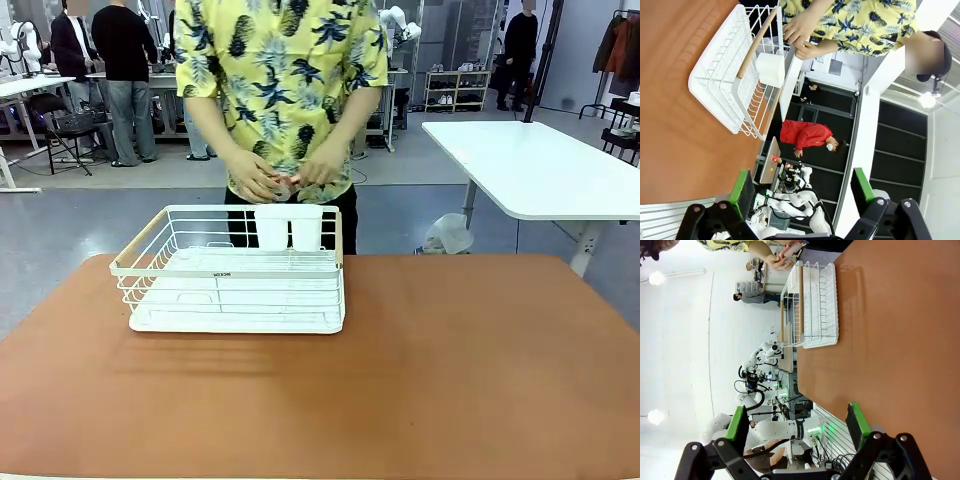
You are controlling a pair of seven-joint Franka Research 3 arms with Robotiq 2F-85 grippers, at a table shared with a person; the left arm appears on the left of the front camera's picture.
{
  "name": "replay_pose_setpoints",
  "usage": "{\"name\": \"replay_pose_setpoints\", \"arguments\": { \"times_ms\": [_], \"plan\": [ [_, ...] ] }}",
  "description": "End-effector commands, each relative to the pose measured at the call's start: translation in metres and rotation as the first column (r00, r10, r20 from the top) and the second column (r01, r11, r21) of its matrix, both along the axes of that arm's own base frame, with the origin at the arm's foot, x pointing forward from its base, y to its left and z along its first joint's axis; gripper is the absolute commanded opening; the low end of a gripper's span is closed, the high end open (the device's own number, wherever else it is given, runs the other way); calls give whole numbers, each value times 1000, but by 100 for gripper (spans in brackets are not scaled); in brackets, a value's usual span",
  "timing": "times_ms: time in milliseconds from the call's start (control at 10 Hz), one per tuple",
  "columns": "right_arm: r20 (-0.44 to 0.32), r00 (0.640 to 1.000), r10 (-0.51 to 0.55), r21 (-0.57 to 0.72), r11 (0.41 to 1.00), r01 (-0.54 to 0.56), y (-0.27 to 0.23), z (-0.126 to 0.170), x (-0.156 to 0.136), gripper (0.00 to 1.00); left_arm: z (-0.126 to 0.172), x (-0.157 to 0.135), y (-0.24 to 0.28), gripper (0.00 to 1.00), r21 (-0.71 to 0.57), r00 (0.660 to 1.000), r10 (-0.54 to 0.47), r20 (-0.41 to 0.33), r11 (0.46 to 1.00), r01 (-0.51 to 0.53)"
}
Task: Clean the table.
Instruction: Pick up the Lint Roller when the human hands it over.
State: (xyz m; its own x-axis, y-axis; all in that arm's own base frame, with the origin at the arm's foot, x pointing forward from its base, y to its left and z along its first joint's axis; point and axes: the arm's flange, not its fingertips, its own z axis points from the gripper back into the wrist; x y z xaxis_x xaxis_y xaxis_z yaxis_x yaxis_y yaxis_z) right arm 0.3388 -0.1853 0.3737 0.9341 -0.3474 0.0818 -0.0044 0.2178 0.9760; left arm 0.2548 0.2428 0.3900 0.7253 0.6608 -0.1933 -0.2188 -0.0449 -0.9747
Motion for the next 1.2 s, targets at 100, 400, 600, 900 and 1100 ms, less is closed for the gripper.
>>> {"name": "replay_pose_setpoints", "arguments": {
  "times_ms": [100, 400, 600, 900, 1100],
  "plan": [
    [14, 1000, 8, 3, 1000, -8, 0, 2, -2, 100, 0, -5, 2, 100, 10, 1000, -17, 15, 1000, 17],
    [14, 1000, 8, 3, 1000, -8, 0, 2, -2, 100, 0, -5, 2, 100, 10, 1000, -17, 15, 1000, 17],
    [14, 1000, 8, 3, 1000, -8, 0, 2, -2, 100, 0, -5, 2, 100, 10, 1000, -17, 15, 1000, 17],
    [14, 1000, 8, 3, 1000, -8, 0, 2, -2, 100, 0, -5, 2, 100, 10, 1000, -17, 15, 1000, 17],
    [14, 1000, 8, 3, 1000, -8, 0, 2, -2, 100, 0, -5, 2, 100, 10, 1000, -17, 15, 1000, 17]
  ]
}}
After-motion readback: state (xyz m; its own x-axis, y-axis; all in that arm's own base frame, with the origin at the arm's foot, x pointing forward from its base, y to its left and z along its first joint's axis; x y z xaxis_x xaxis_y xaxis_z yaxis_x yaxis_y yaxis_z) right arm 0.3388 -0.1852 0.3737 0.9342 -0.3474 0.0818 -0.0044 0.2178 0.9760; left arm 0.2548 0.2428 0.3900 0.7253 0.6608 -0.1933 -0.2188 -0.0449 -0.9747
